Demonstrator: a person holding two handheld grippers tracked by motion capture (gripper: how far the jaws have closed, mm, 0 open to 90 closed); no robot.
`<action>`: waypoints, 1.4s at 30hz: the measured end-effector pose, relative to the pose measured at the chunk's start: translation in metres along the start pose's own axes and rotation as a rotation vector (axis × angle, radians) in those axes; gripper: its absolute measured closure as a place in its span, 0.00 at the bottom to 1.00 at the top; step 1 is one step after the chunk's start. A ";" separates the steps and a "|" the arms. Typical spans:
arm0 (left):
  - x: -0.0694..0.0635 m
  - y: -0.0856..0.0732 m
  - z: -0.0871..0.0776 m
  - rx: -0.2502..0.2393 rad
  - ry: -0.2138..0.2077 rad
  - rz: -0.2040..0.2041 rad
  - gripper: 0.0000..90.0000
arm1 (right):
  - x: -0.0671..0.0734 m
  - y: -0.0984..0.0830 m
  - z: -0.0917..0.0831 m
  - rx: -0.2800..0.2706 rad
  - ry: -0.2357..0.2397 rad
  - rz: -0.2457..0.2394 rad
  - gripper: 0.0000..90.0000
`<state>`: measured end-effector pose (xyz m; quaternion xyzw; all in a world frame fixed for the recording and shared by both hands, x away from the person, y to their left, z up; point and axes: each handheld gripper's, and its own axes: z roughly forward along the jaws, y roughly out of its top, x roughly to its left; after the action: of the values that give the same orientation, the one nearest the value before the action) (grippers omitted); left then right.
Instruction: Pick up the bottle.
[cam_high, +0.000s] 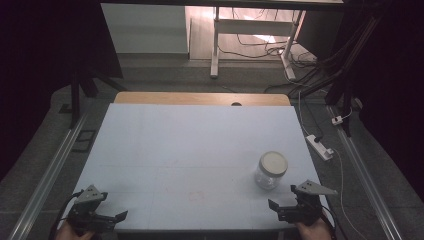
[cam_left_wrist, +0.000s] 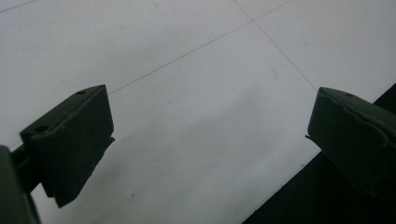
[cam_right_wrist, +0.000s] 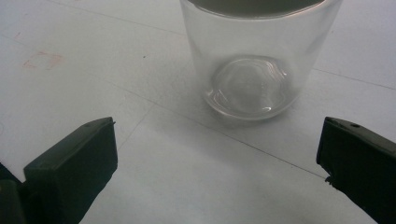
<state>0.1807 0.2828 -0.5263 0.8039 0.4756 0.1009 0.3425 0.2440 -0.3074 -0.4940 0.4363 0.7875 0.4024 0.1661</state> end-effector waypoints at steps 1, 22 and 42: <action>0.000 0.000 0.000 0.000 0.000 0.000 0.01 | 0.000 0.000 0.000 -0.005 -0.002 -0.009 0.00; -0.001 0.001 0.001 0.011 0.002 0.016 0.01 | 0.000 0.015 0.009 -0.011 0.008 -0.009 0.00; -0.003 0.001 0.002 0.022 0.003 0.030 0.01 | -0.005 0.032 0.027 -0.002 -0.079 -0.004 0.00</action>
<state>0.1811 0.2790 -0.5265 0.8145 0.4652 0.1017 0.3313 0.2815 -0.2891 -0.4869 0.4499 0.7809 0.3854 0.1983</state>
